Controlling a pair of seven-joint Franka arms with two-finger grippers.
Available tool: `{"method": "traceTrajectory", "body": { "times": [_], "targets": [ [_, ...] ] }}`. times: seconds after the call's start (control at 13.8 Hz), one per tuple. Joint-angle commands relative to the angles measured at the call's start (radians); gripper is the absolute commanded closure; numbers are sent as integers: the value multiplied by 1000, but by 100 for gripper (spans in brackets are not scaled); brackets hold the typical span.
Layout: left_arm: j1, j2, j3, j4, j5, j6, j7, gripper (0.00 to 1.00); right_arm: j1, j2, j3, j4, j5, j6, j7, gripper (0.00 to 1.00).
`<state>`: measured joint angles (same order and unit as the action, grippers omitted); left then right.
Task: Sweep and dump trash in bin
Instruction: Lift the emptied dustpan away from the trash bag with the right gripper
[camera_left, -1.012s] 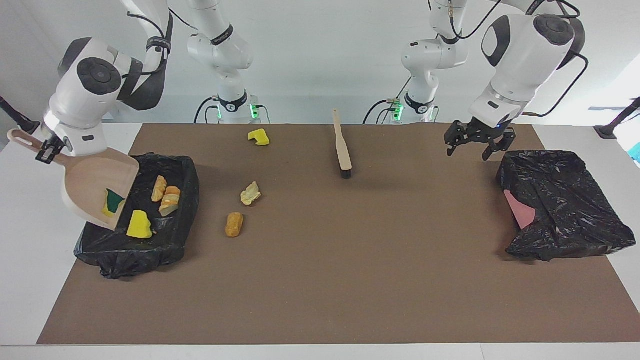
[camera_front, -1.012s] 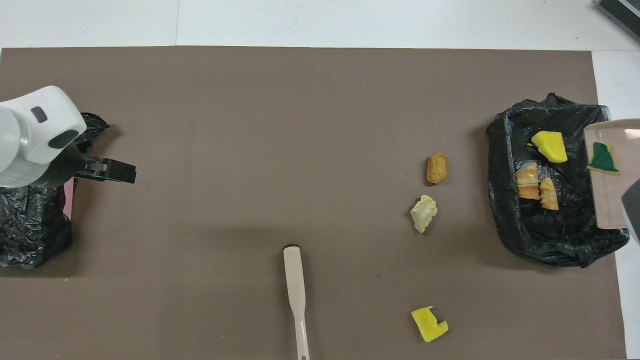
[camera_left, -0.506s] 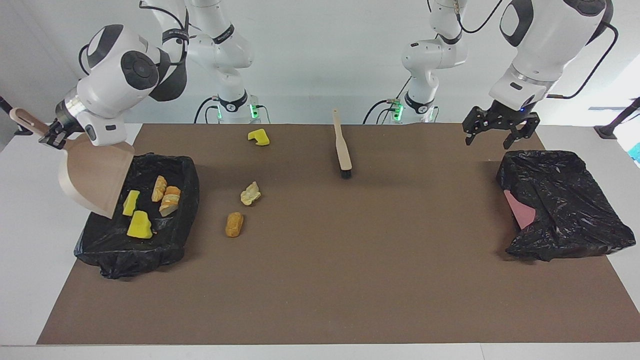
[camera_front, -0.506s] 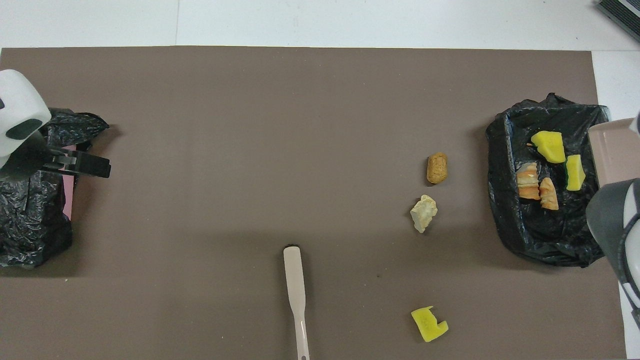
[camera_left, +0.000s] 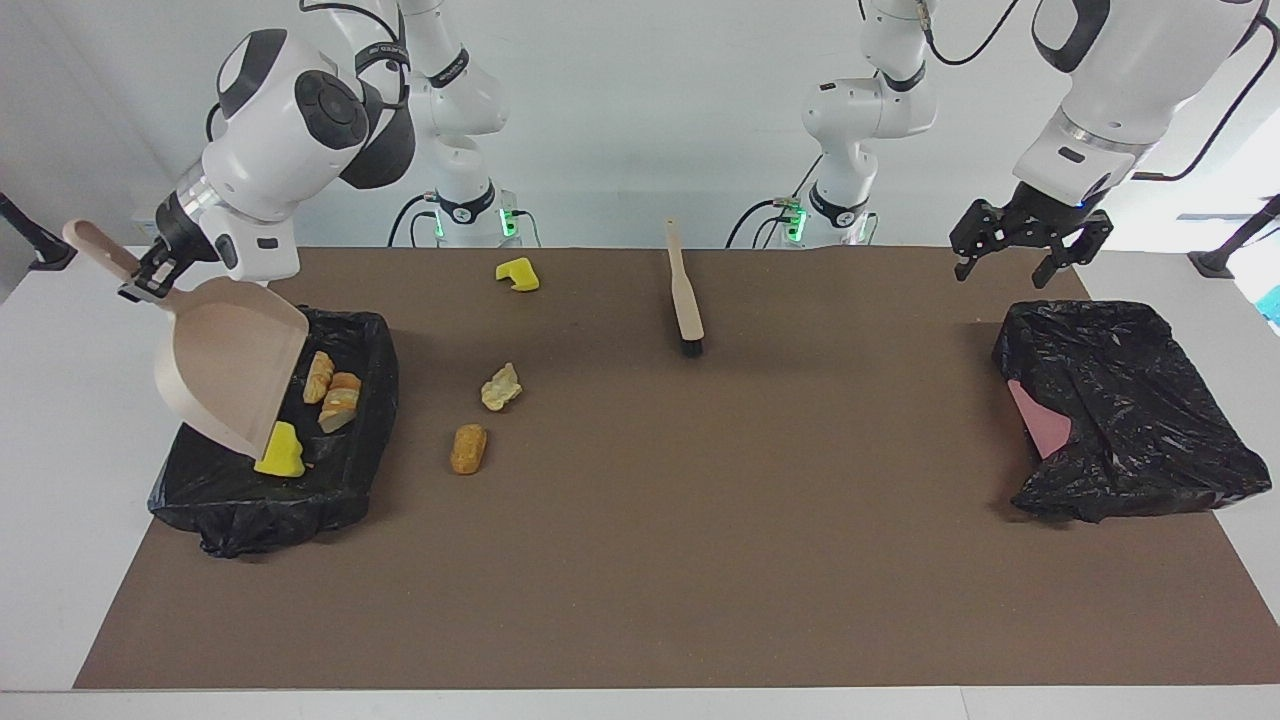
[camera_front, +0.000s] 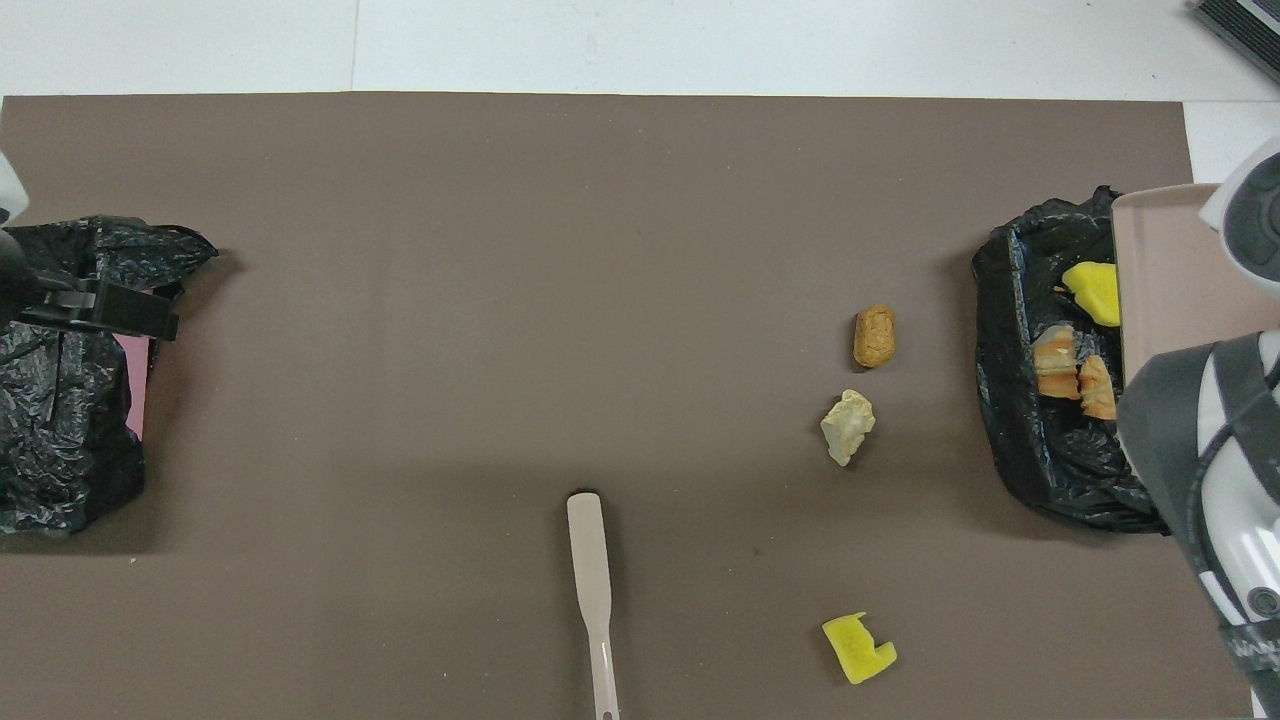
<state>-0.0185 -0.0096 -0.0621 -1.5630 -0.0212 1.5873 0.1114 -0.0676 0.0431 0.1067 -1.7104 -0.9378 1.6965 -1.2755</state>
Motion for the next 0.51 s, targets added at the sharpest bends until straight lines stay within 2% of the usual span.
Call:
{"method": "traceTrajectory", "body": {
  "times": [0.0,0.29,0.43],
  "targets": [
    [-21,10,27,26,18,-29,39,0,53,64,2,115,121,-54,175,100],
    [-21,-4,27,-3,18,-20,30,0,117,116,2,205,376,-109,605,100],
    [-26,-4,27,-2,15,-18,28,0,162,168,2,265,430,-138,816,100]
  ]
}}
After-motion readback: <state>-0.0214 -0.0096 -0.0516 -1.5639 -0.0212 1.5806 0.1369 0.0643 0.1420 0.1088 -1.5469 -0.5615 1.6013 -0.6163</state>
